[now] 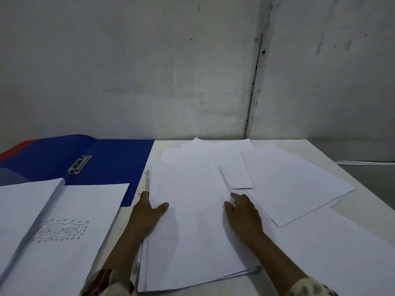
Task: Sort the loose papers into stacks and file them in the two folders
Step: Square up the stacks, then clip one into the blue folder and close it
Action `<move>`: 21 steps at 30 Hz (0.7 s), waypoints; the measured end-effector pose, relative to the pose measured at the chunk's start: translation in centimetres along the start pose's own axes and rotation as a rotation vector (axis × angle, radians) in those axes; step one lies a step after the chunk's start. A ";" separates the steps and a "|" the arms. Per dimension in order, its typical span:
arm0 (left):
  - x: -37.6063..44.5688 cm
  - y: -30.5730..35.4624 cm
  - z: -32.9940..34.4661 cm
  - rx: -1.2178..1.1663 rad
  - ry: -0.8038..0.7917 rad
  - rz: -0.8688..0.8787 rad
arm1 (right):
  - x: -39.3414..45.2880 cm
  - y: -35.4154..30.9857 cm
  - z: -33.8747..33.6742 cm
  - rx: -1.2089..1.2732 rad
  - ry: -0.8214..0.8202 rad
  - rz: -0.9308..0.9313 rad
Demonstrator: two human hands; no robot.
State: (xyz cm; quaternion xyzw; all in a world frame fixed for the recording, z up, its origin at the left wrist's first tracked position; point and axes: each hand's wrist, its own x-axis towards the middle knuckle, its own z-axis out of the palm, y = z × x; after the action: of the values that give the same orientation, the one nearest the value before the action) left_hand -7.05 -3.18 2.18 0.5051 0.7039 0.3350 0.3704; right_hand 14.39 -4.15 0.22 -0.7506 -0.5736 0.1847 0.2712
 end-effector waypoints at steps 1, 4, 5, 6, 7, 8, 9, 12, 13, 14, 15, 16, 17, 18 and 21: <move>0.1 -0.1 0.0 0.010 0.002 0.003 | -0.1 -0.2 0.1 -0.028 -0.006 -0.004; 0.3 -0.4 0.0 0.041 0.007 0.016 | 0.2 0.0 0.1 -0.007 0.017 -0.026; 0.3 -0.4 0.0 0.060 0.006 0.020 | 0.5 0.2 0.0 0.042 0.049 -0.026; 0.4 -0.4 0.1 0.082 0.008 0.024 | 0.9 0.5 -0.2 0.089 0.103 -0.033; 0.4 -0.4 0.2 0.108 0.010 0.027 | 1.4 0.8 -0.5 0.109 0.164 -0.037; 0.4 -0.4 0.4 0.140 0.015 0.033 | 2.0 1.1 -0.7 0.086 0.220 -0.032; 0.3 -0.3 0.6 0.180 0.020 0.040 | 2.7 1.4 -1.0 0.026 0.253 -0.012; 0.0 -0.3 1.3 0.306 0.013 0.056 | 4.5 2.2 -1.6 -0.150 0.190 0.153; -0.1 -0.3 1.4 0.337 0.008 0.054 | 5.1 2.3 -1.5 -0.154 0.166 0.187; -0.2 -0.3 1.5 0.359 0.006 0.053 | 5.5 2.3 -1.4 -0.139 0.147 0.203; -0.2 -0.3 1.5 0.378 0.004 0.052 | 6.1 2.1 -1.2 -0.109 0.136 0.208; -0.2 -0.3 1.6 0.397 0.003 0.055 | 6.5 1.9 -1.2 -0.058 0.131 0.213; -0.2 -0.2 1.6 0.415 0.003 0.060 | 7.0 1.6 -1.1 0.025 0.127 0.220; -0.3 -0.1 1.7 0.428 0.003 0.065 | 7.3 1.3 -1.2 0.140 0.120 0.229; -0.7 0.3 1.7 0.453 0.013 0.066 | 7.6 0.4 -1.5 0.635 0.098 0.227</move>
State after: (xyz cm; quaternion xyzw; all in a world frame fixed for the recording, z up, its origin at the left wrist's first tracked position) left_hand -5.31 -3.57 1.67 0.5960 0.7466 0.1838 0.2316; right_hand 17.64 2.79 1.39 -0.6956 -0.3864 0.3468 0.4965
